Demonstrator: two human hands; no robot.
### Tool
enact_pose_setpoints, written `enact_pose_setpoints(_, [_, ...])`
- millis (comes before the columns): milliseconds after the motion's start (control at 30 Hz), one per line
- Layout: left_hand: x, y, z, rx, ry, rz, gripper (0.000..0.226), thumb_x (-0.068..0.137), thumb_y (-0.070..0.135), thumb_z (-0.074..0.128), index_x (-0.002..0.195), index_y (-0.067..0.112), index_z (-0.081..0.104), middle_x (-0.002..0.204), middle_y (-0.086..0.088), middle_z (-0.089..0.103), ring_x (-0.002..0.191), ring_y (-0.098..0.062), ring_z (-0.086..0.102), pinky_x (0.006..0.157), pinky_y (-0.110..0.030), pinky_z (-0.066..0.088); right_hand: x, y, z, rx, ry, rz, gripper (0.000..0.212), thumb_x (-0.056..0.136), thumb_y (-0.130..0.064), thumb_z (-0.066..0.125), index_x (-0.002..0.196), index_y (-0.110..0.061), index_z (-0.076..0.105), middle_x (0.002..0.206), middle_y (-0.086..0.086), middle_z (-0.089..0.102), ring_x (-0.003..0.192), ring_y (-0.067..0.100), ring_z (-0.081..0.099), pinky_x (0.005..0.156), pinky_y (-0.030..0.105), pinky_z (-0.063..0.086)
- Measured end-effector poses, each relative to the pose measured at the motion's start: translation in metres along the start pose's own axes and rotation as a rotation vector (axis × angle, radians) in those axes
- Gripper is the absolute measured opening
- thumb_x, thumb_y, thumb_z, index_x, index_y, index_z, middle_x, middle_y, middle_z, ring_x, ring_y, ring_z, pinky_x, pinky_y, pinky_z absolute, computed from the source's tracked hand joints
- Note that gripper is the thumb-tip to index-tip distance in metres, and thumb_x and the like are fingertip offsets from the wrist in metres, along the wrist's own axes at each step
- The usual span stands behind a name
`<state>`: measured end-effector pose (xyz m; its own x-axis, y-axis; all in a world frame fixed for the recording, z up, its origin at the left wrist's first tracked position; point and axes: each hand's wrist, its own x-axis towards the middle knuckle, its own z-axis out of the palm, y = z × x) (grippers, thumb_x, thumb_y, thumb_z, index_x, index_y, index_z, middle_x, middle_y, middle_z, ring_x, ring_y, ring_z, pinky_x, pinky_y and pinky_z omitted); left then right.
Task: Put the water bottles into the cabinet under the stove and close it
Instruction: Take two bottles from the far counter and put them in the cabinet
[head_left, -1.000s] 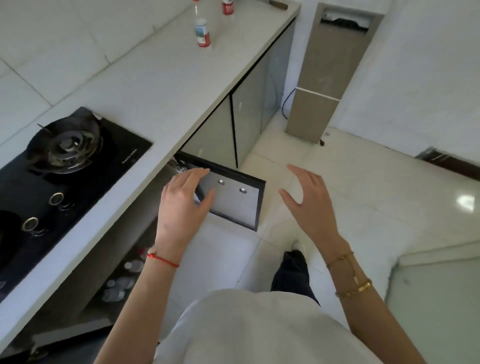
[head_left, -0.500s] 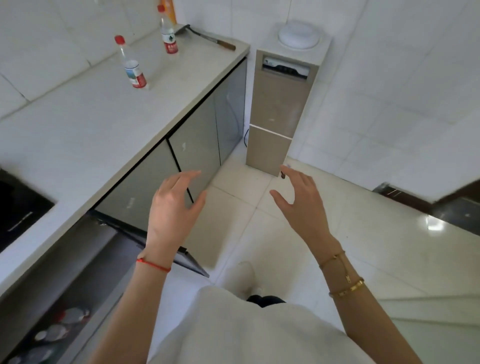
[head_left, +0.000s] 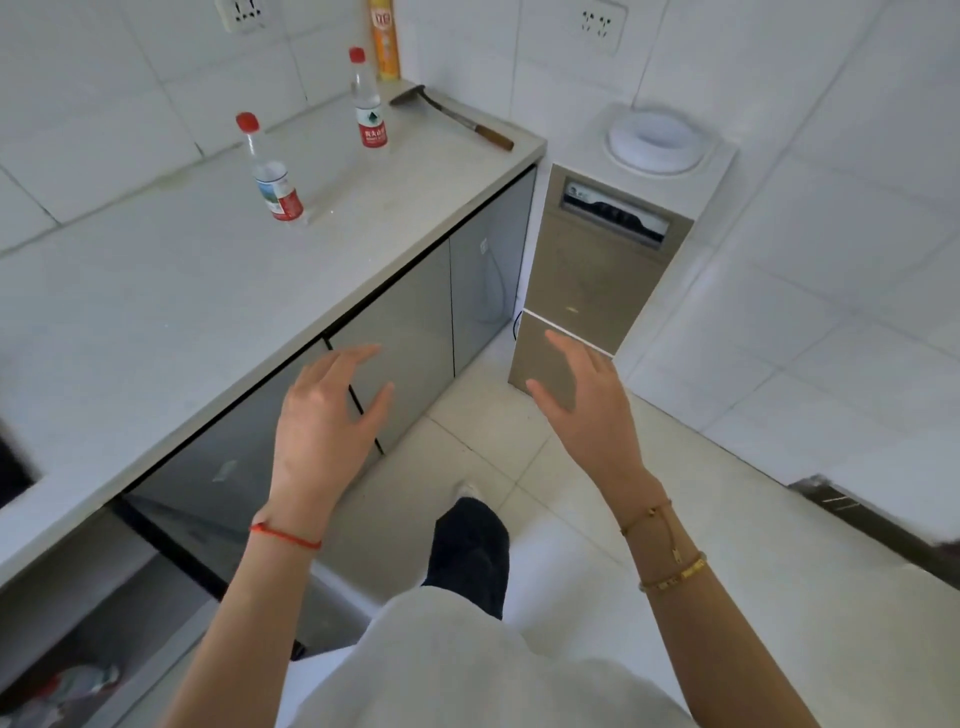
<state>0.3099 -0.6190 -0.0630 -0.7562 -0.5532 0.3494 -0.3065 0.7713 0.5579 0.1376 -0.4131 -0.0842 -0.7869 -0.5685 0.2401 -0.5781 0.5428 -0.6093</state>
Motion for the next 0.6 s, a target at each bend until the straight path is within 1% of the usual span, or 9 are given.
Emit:
enact_pose_setpoints(67, [0.034, -0.011, 0.01, 0.004, 0.019, -0.036, 0.038, 0.088, 0.018, 0.068, 0.124, 0.011, 0.061, 0.122, -0.004, 0.065, 0.115, -0.022, 0.058, 0.096, -0.026, 0.045, 0.041, 0.008, 0.009, 0.009, -0.014, -0.022, 0.053, 0.093, -0.031, 0.063, 0.141, -0.018, 0.046, 0.139, -0.003, 0.054, 0.131, 0.014, 0.043, 0.109, 0.029, 0.036])
enact_pose_setpoints(133, [0.07, -0.021, 0.017, 0.002, 0.065, -0.08, 0.037, 0.087, 0.016, 0.068, 0.123, 0.012, 0.062, 0.121, -0.003, 0.066, 0.116, -0.02, 0.057, 0.096, -0.02, 0.039, 0.089, 0.012, 0.017, 0.022, -0.038, -0.043, 0.053, 0.093, -0.033, 0.062, 0.141, -0.018, 0.046, 0.139, -0.002, 0.054, 0.131, 0.014, 0.043, 0.11, 0.031, 0.036])
enact_pose_setpoints(233, [0.129, -0.035, 0.025, 0.004, 0.129, -0.127, 0.037, 0.086, 0.015, 0.07, 0.122, 0.012, 0.063, 0.121, -0.002, 0.066, 0.115, -0.021, 0.058, 0.096, -0.024, 0.041, 0.166, 0.011, 0.031, 0.041, -0.051, -0.102, 0.053, 0.093, -0.034, 0.062, 0.14, -0.016, 0.047, 0.135, 0.0, 0.056, 0.128, 0.016, 0.045, 0.107, 0.033, 0.04])
enact_pose_setpoints(333, [0.184, -0.051, 0.03, 0.032, 0.172, -0.161, 0.037, 0.086, 0.015, 0.07, 0.123, 0.014, 0.063, 0.122, -0.001, 0.066, 0.115, -0.023, 0.058, 0.096, -0.025, 0.041, 0.238, 0.003, 0.044, 0.052, -0.057, -0.14, 0.053, 0.092, -0.032, 0.063, 0.14, -0.016, 0.047, 0.133, 0.003, 0.056, 0.126, 0.019, 0.046, 0.104, 0.031, 0.039])
enact_pose_setpoints(400, [0.217, -0.06, 0.032, 0.057, 0.19, -0.175, 0.037, 0.086, 0.016, 0.07, 0.123, 0.015, 0.062, 0.122, -0.001, 0.066, 0.114, -0.023, 0.058, 0.095, -0.024, 0.04, 0.279, -0.003, 0.054, 0.054, -0.066, -0.171, 0.053, 0.093, -0.033, 0.062, 0.14, -0.016, 0.046, 0.133, 0.004, 0.056, 0.125, 0.021, 0.047, 0.103, 0.033, 0.04])
enact_pose_setpoints(467, [0.246, -0.069, 0.032, 0.07, 0.204, -0.201, 0.037, 0.086, 0.017, 0.07, 0.123, 0.015, 0.063, 0.121, -0.001, 0.066, 0.114, -0.023, 0.058, 0.094, -0.023, 0.039, 0.316, -0.008, 0.065, 0.05, -0.092, -0.191, 0.053, 0.094, -0.035, 0.06, 0.141, -0.018, 0.045, 0.134, 0.004, 0.055, 0.127, 0.021, 0.046, 0.104, 0.035, 0.04])
enact_pose_setpoints(600, [0.293, -0.087, 0.031, 0.101, 0.225, -0.256, 0.037, 0.086, 0.018, 0.069, 0.122, 0.015, 0.063, 0.121, -0.001, 0.066, 0.114, -0.023, 0.058, 0.093, -0.023, 0.039, 0.381, -0.018, 0.09, 0.048, -0.145, -0.247, 0.053, 0.095, -0.036, 0.059, 0.143, -0.02, 0.042, 0.14, 0.001, 0.051, 0.13, 0.02, 0.044, 0.106, 0.031, 0.037])
